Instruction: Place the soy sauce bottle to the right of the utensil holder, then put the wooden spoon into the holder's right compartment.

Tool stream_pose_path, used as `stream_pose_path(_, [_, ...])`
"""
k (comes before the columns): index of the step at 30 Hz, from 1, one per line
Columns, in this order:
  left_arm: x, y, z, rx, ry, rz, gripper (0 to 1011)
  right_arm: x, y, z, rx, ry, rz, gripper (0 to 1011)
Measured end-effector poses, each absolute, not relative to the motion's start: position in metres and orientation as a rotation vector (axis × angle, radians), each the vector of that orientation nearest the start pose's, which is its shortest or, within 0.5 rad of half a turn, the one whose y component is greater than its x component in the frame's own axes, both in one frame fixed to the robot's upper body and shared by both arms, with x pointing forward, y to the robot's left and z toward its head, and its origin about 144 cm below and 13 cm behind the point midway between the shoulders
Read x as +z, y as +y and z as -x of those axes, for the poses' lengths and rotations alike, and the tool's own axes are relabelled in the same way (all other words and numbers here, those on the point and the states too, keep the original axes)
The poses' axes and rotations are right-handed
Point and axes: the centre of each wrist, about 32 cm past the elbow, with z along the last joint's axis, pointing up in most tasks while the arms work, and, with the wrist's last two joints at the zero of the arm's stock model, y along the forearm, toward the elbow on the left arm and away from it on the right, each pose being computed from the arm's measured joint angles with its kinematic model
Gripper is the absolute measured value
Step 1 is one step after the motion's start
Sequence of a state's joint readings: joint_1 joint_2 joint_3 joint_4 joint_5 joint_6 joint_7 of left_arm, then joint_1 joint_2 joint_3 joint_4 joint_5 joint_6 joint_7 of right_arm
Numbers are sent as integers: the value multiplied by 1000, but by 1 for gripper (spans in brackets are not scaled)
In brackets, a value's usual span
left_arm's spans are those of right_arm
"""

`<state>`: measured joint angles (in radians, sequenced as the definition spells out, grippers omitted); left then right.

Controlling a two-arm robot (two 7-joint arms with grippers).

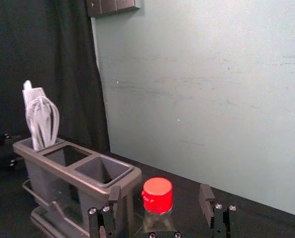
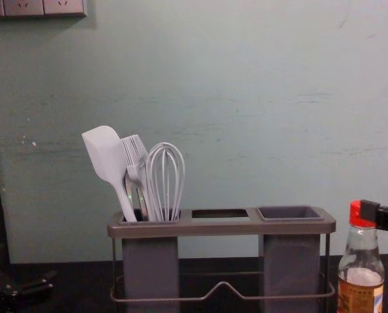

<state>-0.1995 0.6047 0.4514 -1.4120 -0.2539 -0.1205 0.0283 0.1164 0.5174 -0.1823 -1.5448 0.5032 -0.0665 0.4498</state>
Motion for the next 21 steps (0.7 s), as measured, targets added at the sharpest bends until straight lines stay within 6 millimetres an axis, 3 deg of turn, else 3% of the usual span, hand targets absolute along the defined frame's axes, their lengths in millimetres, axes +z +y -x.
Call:
stream_pose_path(12, [1140, 310, -489, 1248, -285, -304, 1005, 1194, -331, -443, -946, 6, 139, 1004])
stream_pose_path(21, [1140, 310, -489, 1248, -285, -304, 1005, 1202, -325, -429, -908, 48, 266, 1004])
